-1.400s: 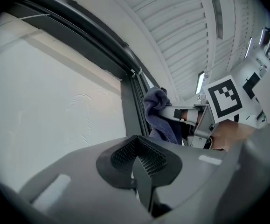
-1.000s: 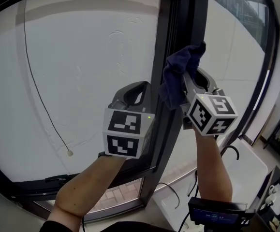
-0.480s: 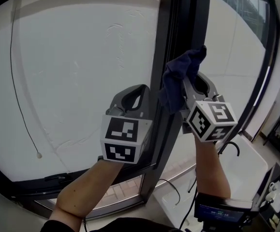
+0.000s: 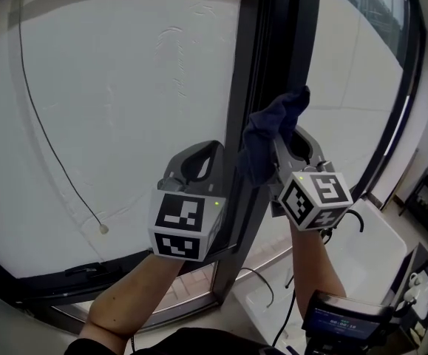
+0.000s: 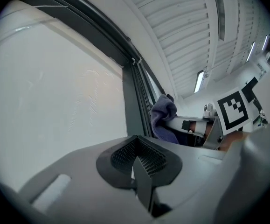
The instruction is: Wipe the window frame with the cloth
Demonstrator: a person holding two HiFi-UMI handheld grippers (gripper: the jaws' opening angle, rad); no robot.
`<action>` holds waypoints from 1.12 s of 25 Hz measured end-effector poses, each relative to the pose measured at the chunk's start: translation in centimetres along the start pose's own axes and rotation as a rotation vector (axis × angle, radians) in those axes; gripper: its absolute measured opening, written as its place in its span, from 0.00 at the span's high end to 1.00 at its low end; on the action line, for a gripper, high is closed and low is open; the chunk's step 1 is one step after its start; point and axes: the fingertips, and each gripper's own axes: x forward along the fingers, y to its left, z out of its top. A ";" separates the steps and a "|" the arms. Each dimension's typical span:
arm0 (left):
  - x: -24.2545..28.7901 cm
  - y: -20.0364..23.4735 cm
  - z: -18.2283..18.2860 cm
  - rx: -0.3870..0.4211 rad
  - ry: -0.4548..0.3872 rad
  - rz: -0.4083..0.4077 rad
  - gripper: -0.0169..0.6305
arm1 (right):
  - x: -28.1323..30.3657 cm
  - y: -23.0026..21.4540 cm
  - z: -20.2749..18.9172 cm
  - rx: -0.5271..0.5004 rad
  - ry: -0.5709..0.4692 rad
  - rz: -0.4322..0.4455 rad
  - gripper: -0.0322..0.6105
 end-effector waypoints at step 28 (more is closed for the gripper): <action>-3.0 -0.8 -10.9 -0.149 0.140 0.008 0.97 | -4.7 1.6 -10.0 0.109 0.066 -0.013 0.82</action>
